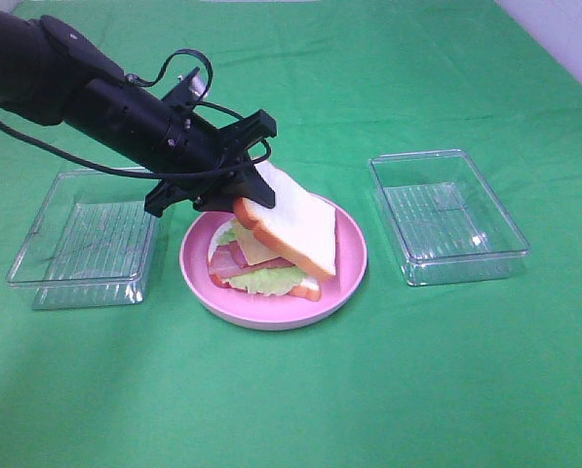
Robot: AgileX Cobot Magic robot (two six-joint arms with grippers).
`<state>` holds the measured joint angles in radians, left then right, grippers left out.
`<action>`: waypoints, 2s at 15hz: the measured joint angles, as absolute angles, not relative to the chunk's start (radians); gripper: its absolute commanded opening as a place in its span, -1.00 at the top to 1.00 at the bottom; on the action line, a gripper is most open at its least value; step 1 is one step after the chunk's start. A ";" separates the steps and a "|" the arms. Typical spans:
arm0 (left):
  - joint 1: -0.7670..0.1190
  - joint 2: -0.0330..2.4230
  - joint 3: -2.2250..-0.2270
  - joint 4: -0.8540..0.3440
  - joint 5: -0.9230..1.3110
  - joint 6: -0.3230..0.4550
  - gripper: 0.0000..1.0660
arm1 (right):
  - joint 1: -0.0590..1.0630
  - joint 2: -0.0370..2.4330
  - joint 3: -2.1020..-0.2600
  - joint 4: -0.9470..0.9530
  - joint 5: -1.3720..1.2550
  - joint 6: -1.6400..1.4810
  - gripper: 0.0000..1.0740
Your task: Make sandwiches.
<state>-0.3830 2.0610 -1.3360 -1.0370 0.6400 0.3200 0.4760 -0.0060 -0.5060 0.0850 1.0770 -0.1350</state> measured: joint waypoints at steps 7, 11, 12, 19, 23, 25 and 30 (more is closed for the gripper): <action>-0.383 2.037 -1.336 -0.932 0.659 0.302 -0.41 | 0.476 -0.006 -0.506 0.085 1.077 -0.135 -0.45; -0.383 1.953 -1.336 -0.720 0.656 0.233 -0.41 | 0.476 -0.006 -0.506 0.085 1.075 -0.135 -0.45; -0.383 1.894 -1.336 -0.585 0.663 0.147 -0.41 | 0.476 -0.006 -0.506 0.085 1.074 -0.135 -0.45; -0.383 1.533 -1.335 -0.248 0.920 -0.053 -0.41 | 0.476 -0.006 -0.506 0.085 1.073 -0.135 -0.45; -0.383 1.277 -1.315 -0.147 1.113 -0.066 -0.41 | 0.476 -0.006 -0.506 0.085 1.073 -0.135 -0.45; -0.383 1.167 -1.248 -0.107 1.148 -0.069 -0.41 | 0.476 -0.006 -0.506 0.085 1.073 -0.135 -0.45; -0.383 0.694 -0.869 -0.058 1.159 -0.063 -0.41 | 0.476 -0.006 -0.506 0.085 1.073 -0.135 -0.45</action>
<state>-0.3830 0.6940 -0.8690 -0.0580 1.1590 -0.0630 0.4760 -0.0060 -0.5060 0.0850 1.0730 -0.1350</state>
